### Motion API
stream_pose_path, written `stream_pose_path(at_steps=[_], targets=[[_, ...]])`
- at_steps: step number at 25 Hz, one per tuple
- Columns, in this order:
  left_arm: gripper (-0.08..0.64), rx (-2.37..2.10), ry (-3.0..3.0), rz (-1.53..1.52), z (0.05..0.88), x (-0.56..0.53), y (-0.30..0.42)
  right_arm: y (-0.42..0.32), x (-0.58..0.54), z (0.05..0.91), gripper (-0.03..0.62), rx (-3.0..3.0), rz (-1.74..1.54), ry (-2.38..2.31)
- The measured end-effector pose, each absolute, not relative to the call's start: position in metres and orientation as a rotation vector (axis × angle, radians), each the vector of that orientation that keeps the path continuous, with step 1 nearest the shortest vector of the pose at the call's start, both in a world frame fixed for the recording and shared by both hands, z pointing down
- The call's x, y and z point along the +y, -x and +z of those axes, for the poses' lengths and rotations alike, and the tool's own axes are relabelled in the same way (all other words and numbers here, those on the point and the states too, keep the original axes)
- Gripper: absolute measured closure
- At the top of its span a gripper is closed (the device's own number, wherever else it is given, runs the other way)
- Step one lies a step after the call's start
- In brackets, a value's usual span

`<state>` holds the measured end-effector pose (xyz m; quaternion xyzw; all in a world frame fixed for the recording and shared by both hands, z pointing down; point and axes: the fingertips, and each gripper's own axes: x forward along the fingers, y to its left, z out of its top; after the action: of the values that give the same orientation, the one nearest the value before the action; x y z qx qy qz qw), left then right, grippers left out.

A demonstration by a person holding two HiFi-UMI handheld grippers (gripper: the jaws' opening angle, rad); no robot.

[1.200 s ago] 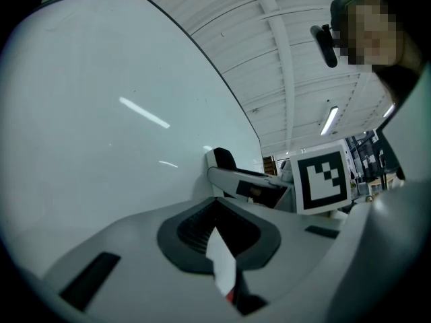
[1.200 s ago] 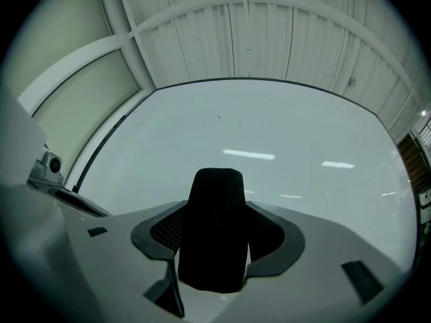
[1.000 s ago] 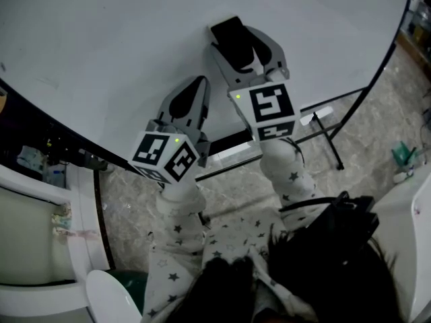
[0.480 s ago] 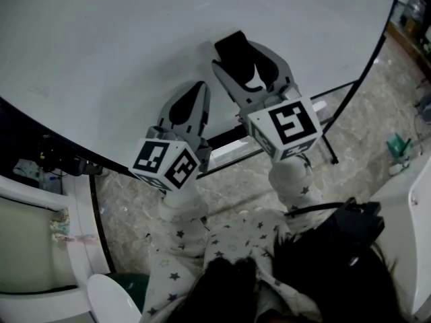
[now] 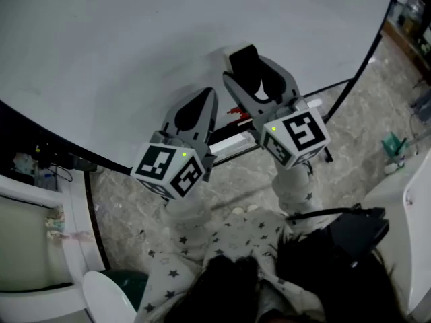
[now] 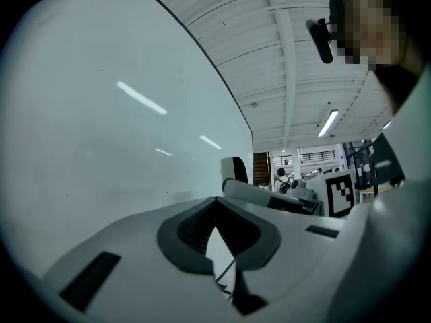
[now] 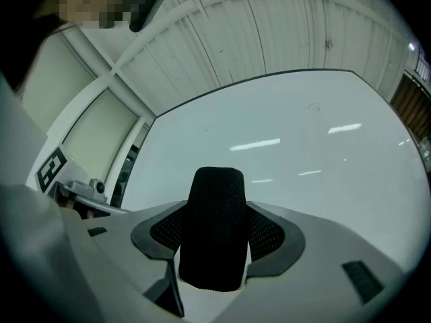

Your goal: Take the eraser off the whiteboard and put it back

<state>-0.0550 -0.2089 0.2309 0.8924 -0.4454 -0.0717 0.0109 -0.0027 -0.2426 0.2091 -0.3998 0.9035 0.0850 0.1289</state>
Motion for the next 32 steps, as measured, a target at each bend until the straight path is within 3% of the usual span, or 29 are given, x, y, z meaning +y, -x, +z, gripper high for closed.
stream_pose_path(at_steps=[32], targets=[[0.558,-1.409,-2.737,-0.275,0.24,-0.199,0.051,0.004,-0.235,0.215,0.331,2.68,0.205,1.041]])
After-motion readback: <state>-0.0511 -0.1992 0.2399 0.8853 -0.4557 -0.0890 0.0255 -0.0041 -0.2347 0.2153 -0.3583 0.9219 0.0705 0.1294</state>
